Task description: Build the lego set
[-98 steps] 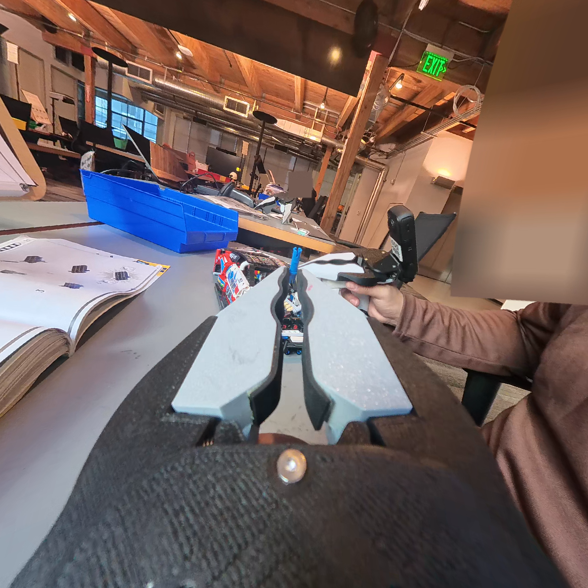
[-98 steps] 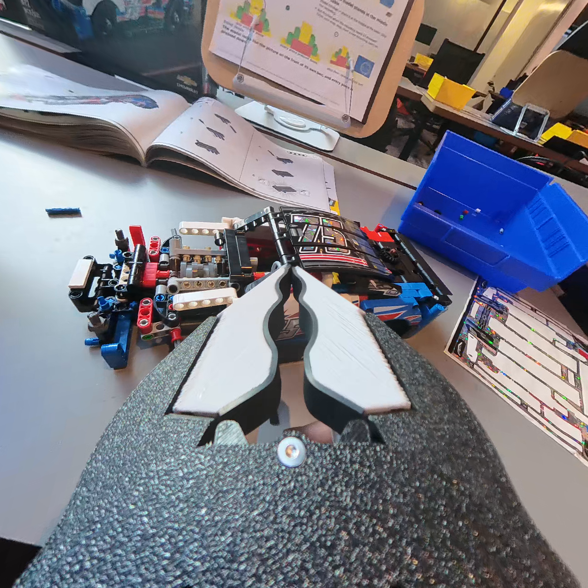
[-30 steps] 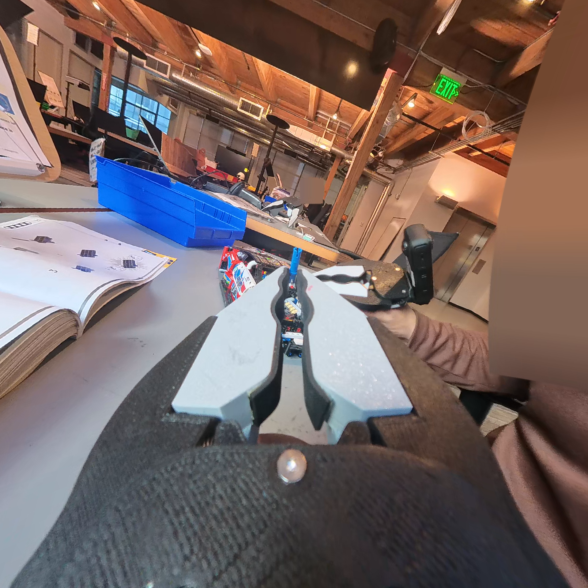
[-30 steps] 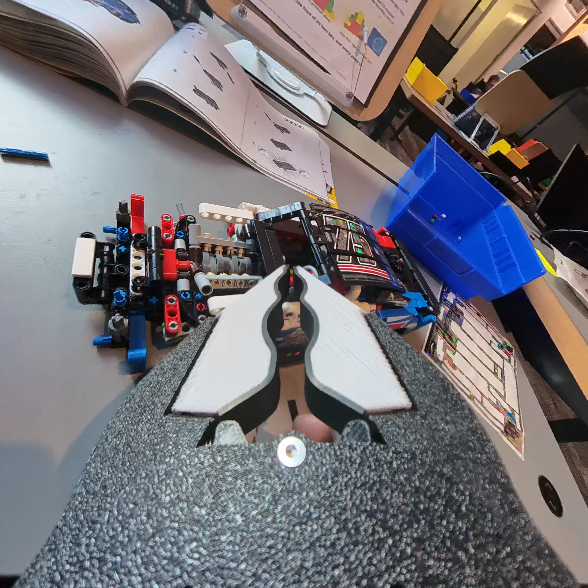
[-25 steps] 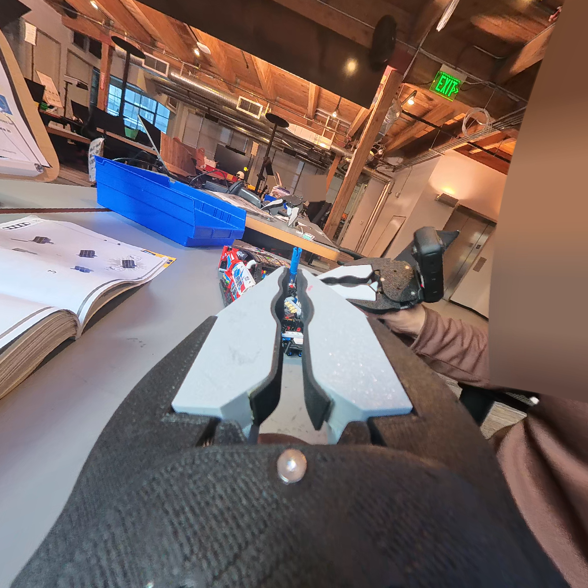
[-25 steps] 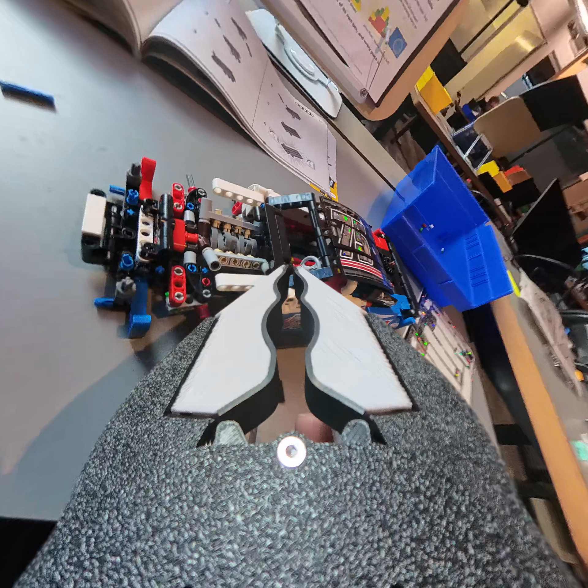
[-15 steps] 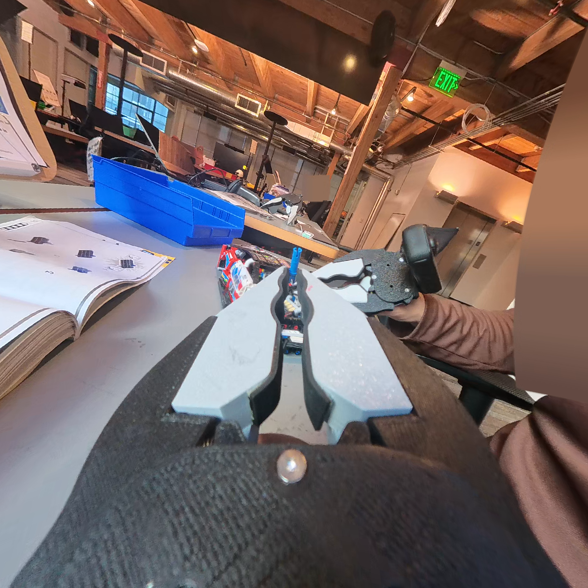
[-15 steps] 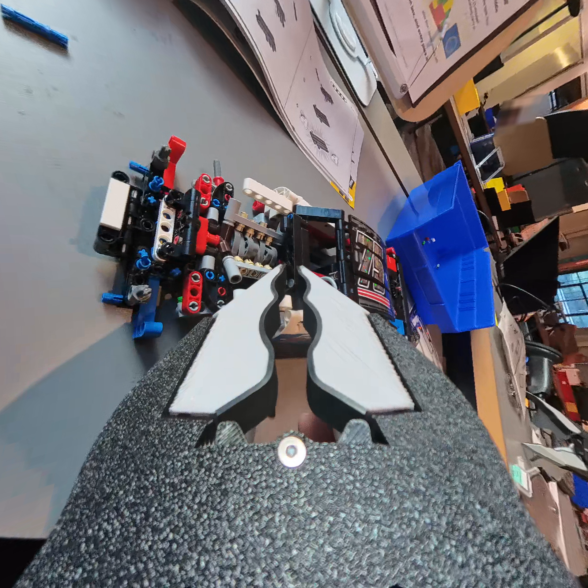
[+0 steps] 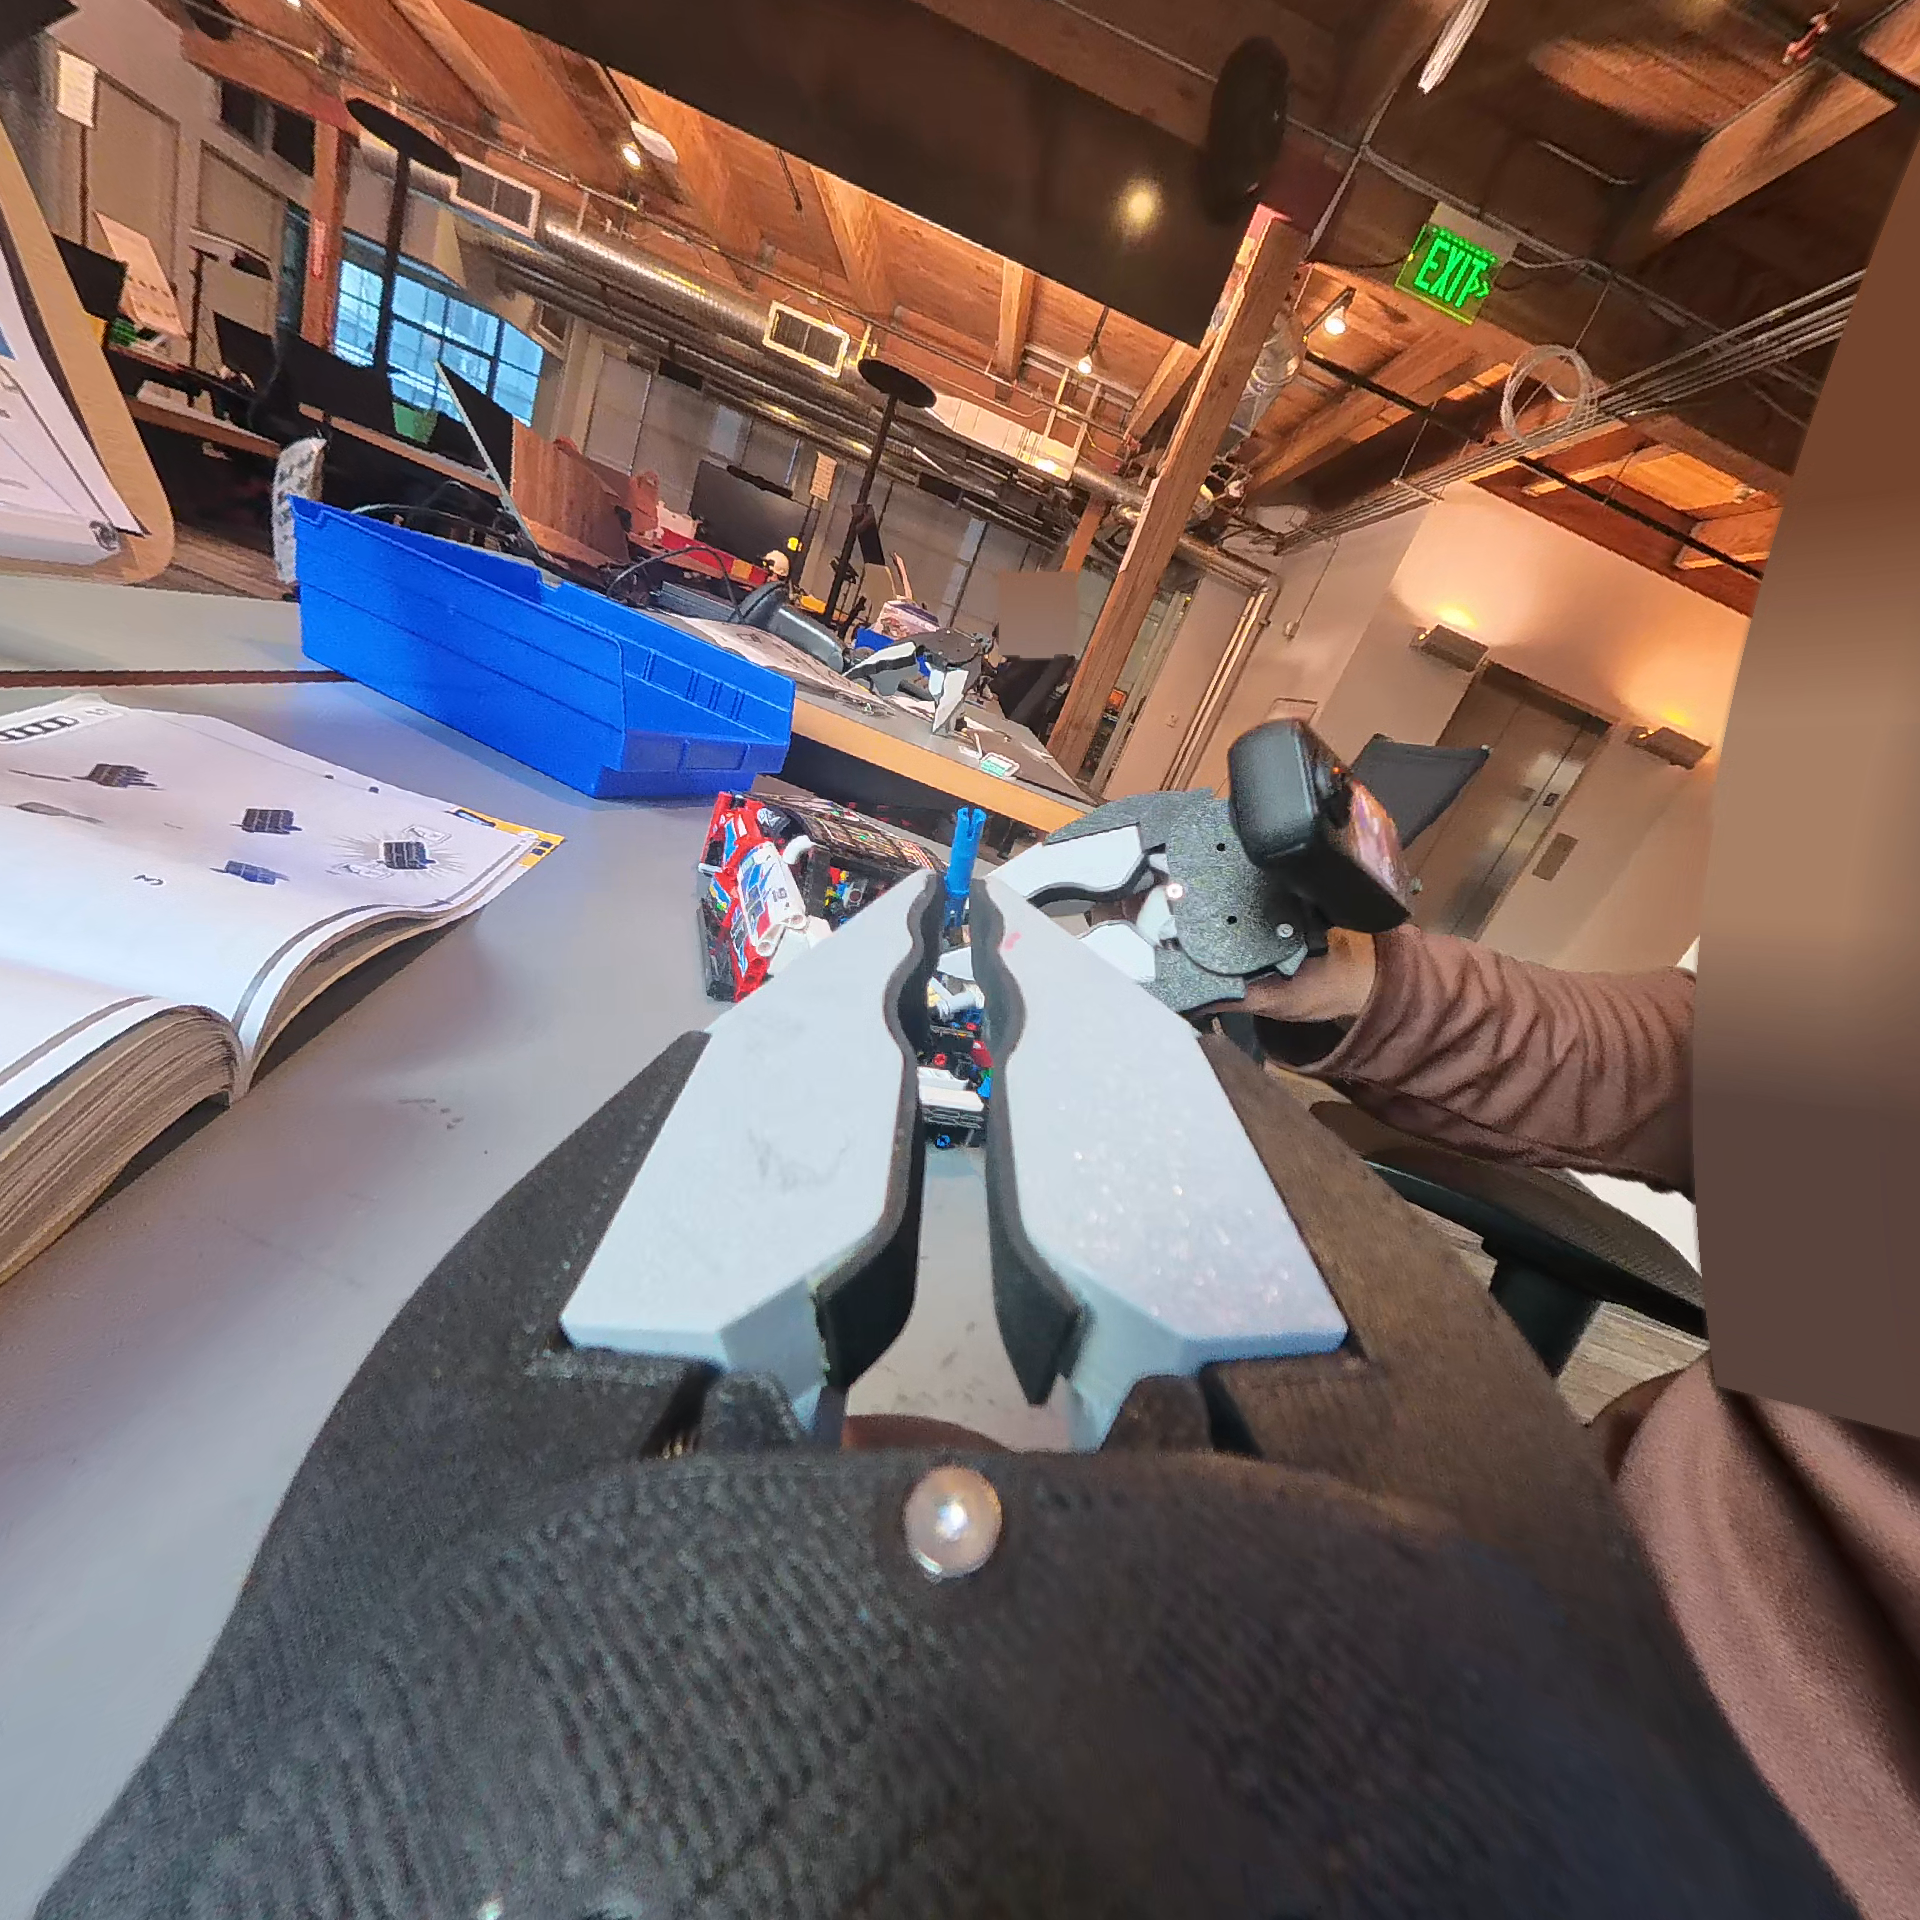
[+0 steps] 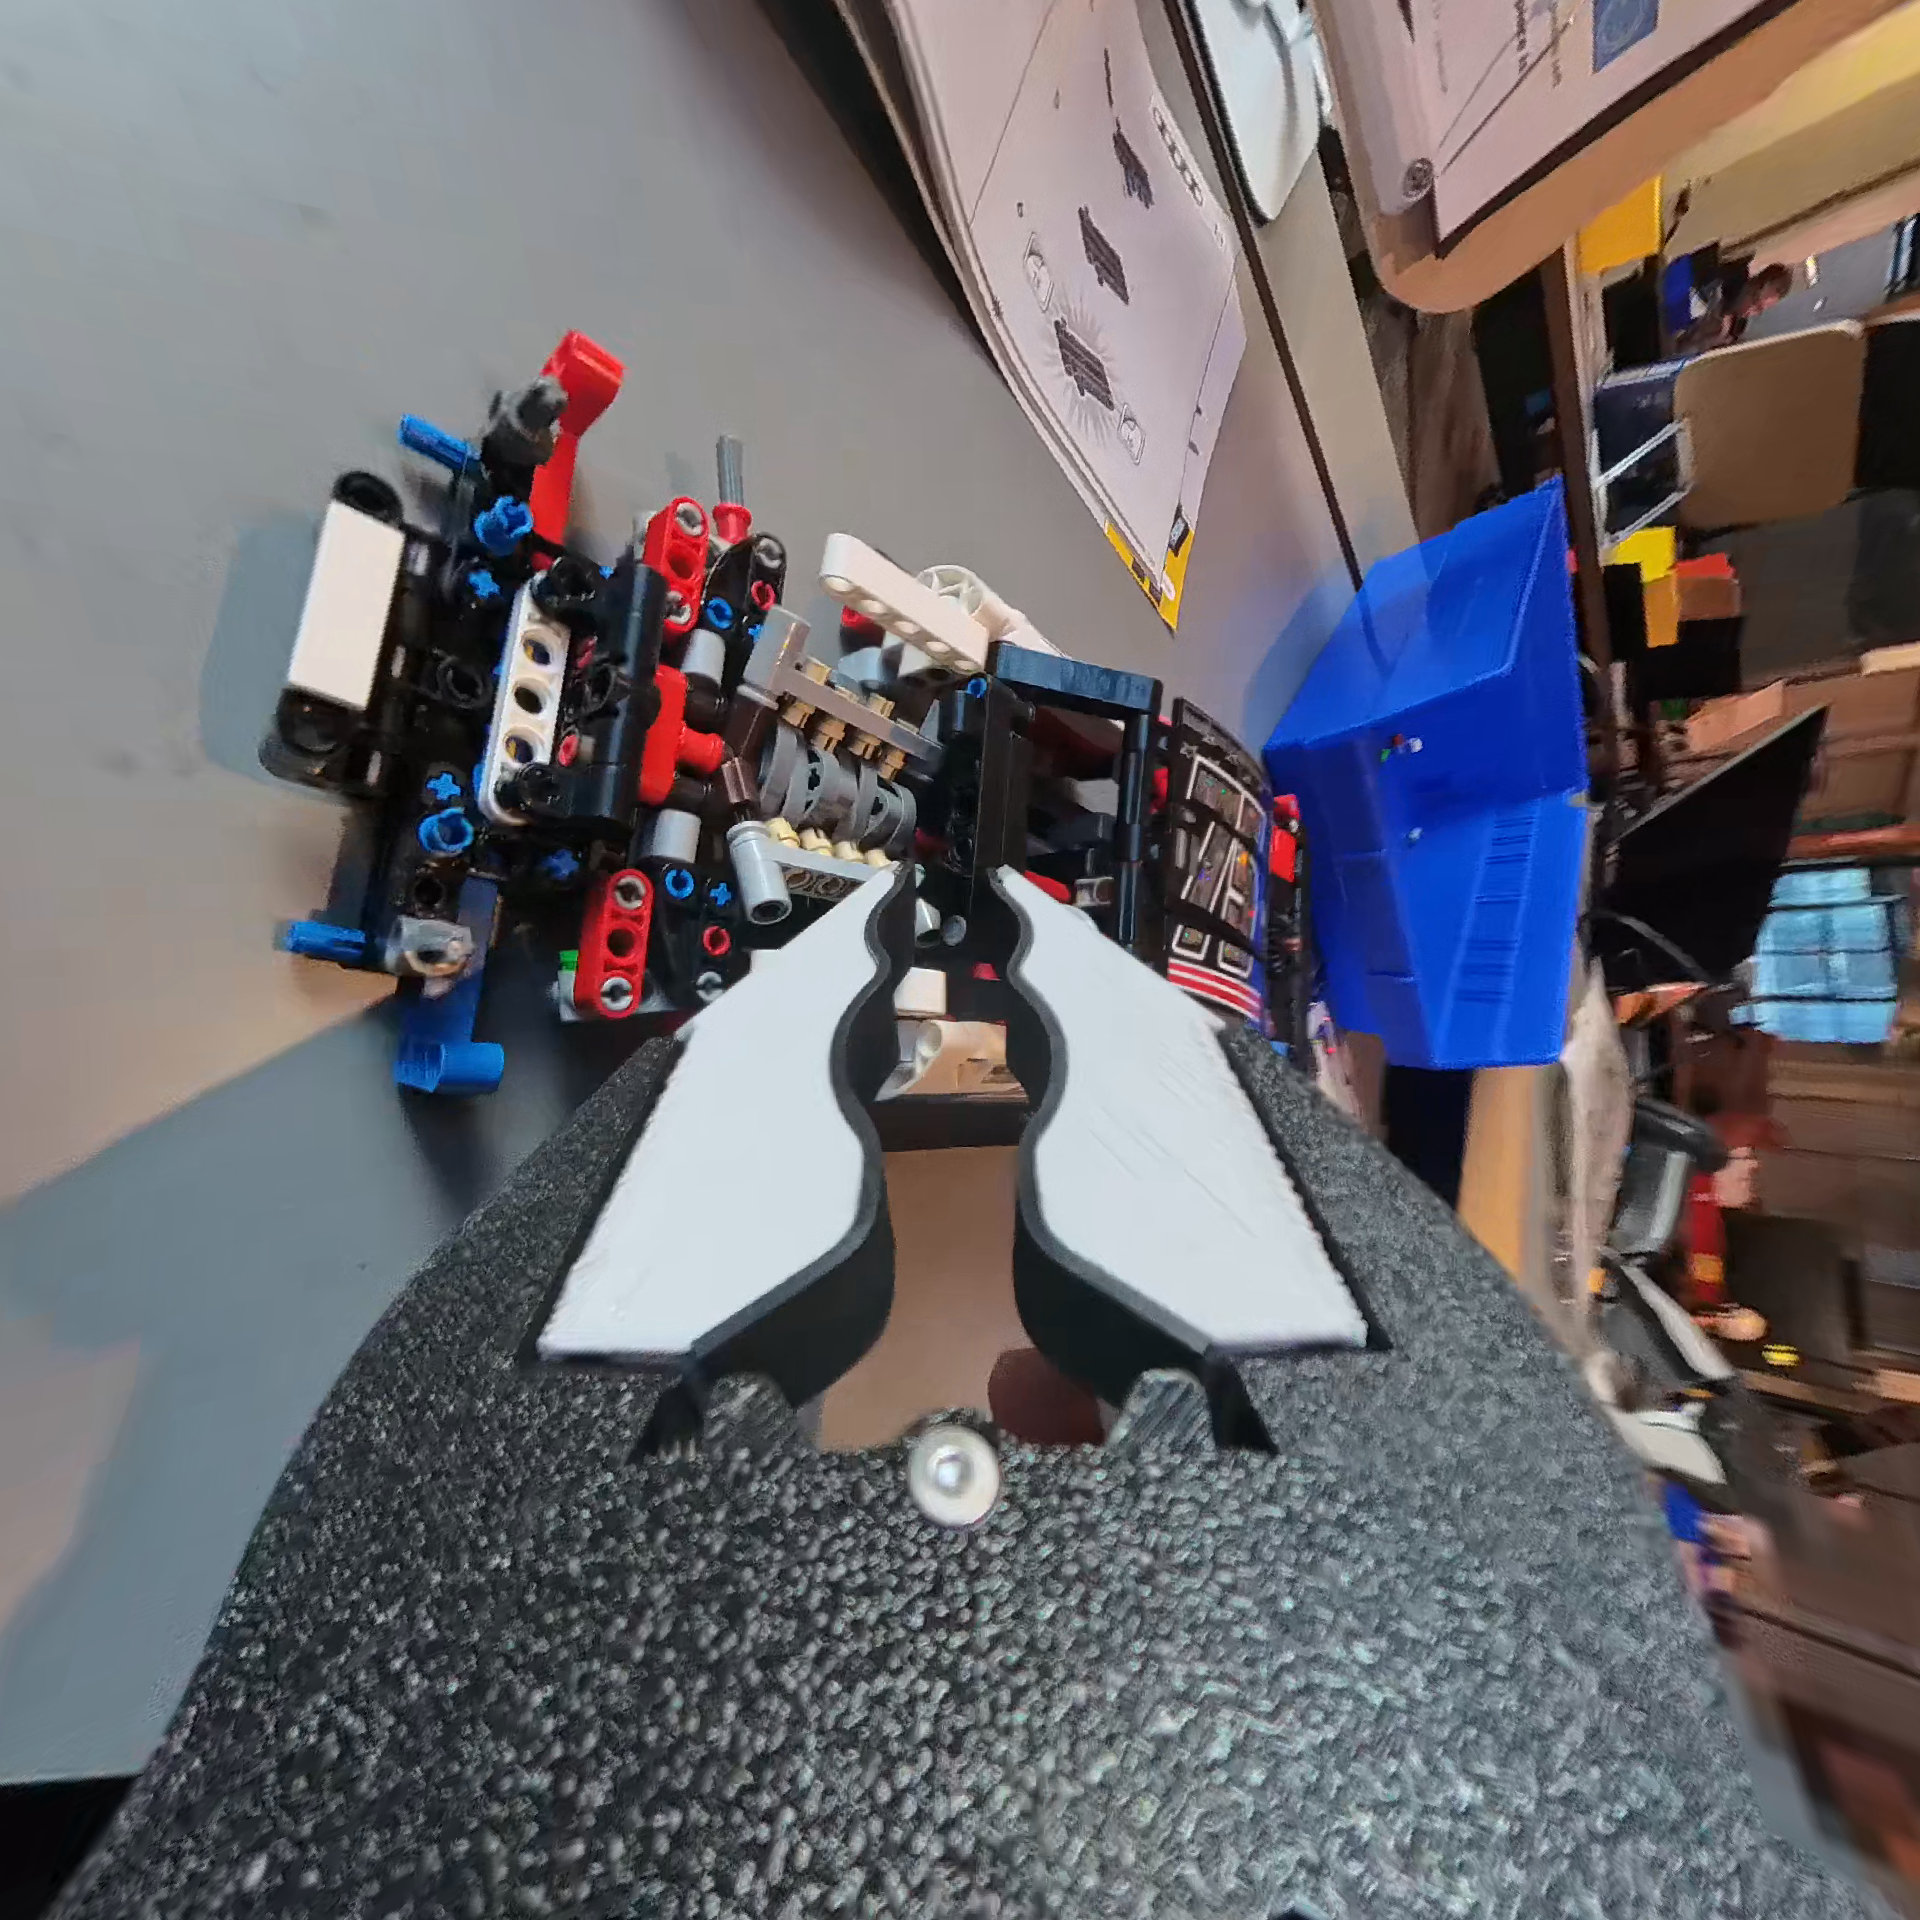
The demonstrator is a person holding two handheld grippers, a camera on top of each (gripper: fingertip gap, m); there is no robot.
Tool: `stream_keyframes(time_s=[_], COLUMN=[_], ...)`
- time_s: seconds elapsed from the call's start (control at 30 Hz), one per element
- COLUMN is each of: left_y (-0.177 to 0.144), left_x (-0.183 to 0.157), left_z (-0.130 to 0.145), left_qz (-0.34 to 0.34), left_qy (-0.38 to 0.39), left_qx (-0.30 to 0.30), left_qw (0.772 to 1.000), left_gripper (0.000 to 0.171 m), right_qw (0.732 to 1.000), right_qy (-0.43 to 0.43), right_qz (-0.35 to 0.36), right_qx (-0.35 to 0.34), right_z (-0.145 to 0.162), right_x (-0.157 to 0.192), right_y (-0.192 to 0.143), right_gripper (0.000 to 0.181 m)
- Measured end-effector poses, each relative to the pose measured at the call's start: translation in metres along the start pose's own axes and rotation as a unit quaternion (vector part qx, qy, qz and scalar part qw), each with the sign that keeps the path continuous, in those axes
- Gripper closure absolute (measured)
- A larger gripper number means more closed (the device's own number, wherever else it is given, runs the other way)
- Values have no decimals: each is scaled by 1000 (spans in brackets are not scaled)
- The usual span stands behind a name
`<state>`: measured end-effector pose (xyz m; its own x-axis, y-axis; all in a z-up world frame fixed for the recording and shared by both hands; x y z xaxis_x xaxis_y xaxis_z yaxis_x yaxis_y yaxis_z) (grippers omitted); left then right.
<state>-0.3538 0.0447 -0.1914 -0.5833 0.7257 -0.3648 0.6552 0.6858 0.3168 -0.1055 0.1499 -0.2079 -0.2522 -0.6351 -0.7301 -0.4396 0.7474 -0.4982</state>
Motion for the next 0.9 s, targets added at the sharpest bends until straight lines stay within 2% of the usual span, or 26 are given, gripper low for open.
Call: stream_keyframes(time_s=[0.17, 0.33, 0.73, 0.9], left_y=[0, 0, 0, 0], left_x=[1, 2, 3, 2], left_z=[0, 0, 0, 0], left_qz=[-1, -1, -2, 0], left_qy=[-4, -9, -14, -12], left_qx=[-1, -1, 0, 1], left_qw=[1000, 1000, 1000, 1000], left_gripper=[169, 169, 169, 169], right_qw=[993, 981, 988, 976], right_qy=[-112, -193, -131, -209], right_qz=[10, 28, 82, 55], right_qx=[25, 18, -15, -2], right_z=[0, 4, 14, 14], right_x=[2, 6, 13, 11], right_y=[1, -1, -6, -7], right_gripper=[170, 171, 172, 172])
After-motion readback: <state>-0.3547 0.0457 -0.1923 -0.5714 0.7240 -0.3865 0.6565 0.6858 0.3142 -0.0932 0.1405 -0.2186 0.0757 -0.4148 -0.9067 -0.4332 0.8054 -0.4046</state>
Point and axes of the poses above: each gripper's, where its closed fingertips meet, y out along the fingers, z out of its underside, x = y × z across the jaws, the point moved 9 cm from there along -y, back along the fingers, and after that the axes turned 7 degrees about -x, right-handed, at the moved point
